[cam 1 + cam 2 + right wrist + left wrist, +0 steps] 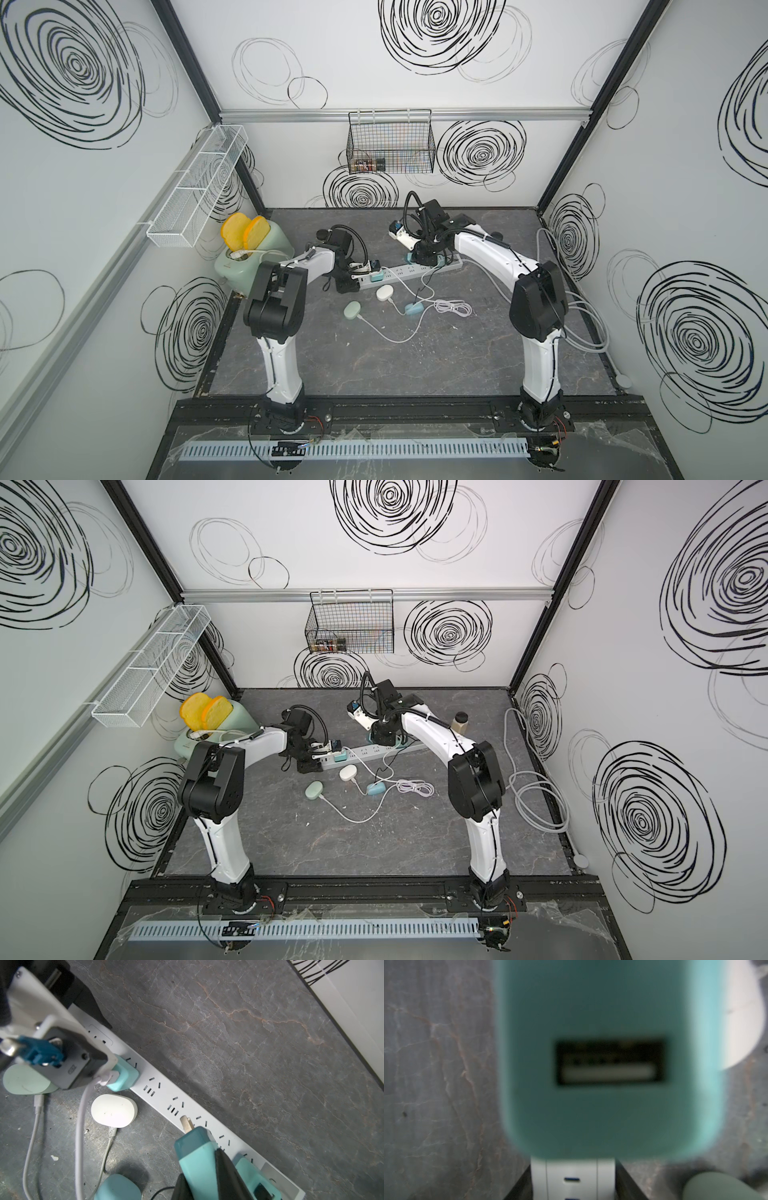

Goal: Charge the bluetooth headset
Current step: Move the socket to the center of the board.

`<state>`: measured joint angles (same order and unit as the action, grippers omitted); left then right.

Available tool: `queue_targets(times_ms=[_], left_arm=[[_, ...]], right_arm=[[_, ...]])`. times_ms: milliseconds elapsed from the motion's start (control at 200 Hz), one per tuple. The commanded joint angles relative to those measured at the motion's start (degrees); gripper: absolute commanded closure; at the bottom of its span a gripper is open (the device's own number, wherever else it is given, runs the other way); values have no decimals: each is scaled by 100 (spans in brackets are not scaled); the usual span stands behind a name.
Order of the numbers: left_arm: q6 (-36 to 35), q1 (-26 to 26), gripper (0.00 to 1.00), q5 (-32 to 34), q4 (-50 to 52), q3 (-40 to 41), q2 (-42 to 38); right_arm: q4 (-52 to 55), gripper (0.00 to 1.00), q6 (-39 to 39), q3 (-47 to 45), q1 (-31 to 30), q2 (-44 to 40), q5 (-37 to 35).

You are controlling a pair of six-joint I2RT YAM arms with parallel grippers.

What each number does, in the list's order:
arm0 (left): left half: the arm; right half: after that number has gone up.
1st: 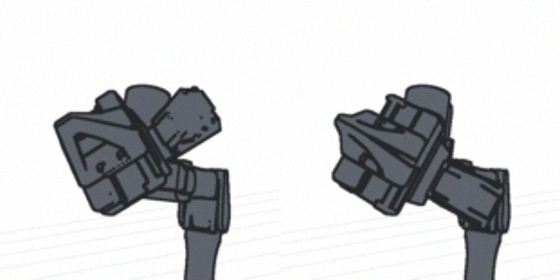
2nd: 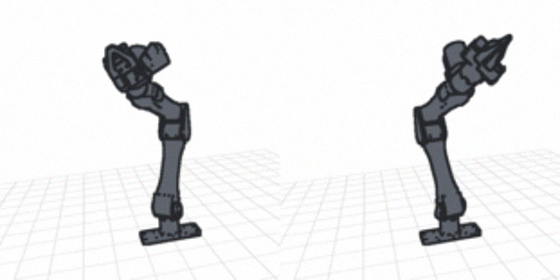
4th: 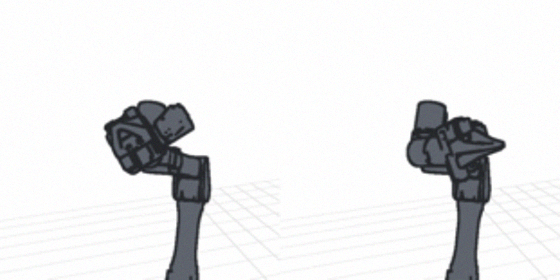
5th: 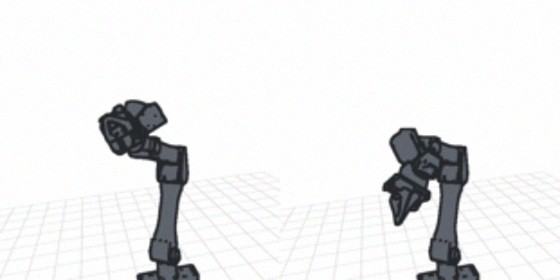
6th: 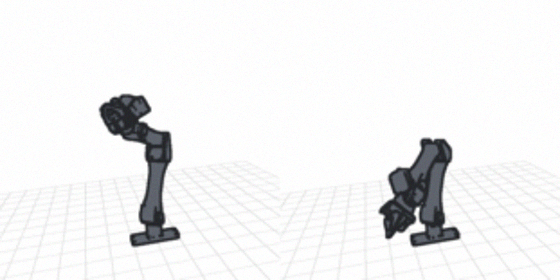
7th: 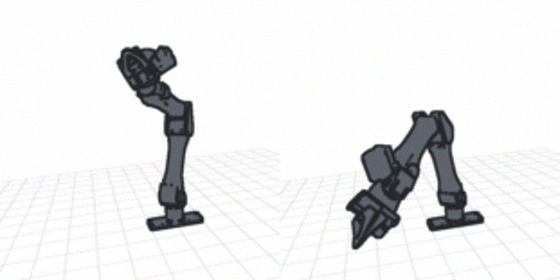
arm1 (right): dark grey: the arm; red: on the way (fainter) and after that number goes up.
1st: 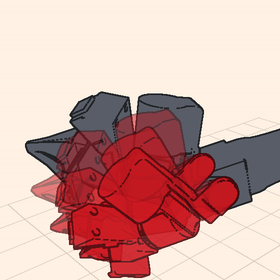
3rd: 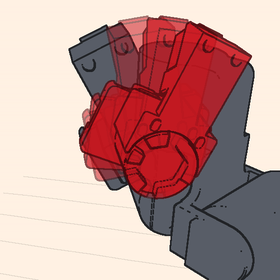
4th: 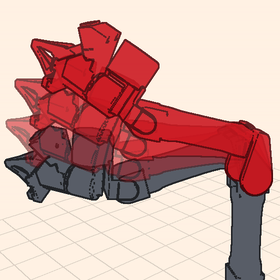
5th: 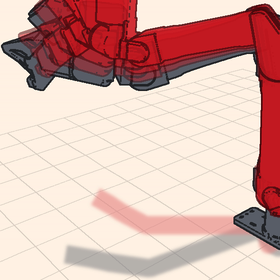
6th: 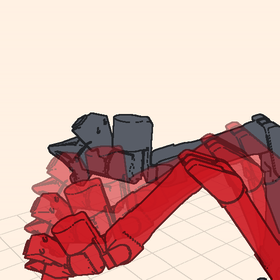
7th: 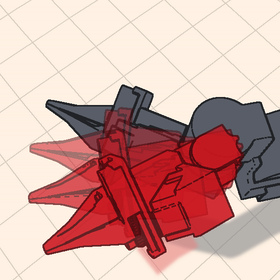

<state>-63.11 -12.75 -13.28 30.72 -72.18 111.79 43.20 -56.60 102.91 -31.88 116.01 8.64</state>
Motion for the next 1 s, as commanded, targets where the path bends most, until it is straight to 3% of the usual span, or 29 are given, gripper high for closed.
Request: queue_targets(times_ms=[0,195,375,565,715,810,921,996], left_arm=[[-117,-364,52,-313,733,427,-240],[108,-730,53,-636,657,1306,-1048],[432,-693,47,-820,586,1304,-1212],[1708,-430,36,-935,-336,913,-1630],[2971,-430,35,-205,-1059,1218,-2351],[3233,-1012,32,772,-1017,1566,-2913],[3594,-1376,32,968,-571,1764,-3364],[3785,-1729,33,1545,-410,2002,-3792]], right_arm=[[-188,92,-27,-333,-11,-536,194],[-388,92,-31,-761,-81,-908,213],[-400,92,25,-867,-130,-960,97],[-315,92,105,-828,-147,-936,-67],[-233,92,111,-765,-174,-957,-115],[-157,92,93,-794,-211,-966,-230],[-91,92,113,-775,-230,-955,-385],[-44,92,145,-799,-277,-965,-449]])
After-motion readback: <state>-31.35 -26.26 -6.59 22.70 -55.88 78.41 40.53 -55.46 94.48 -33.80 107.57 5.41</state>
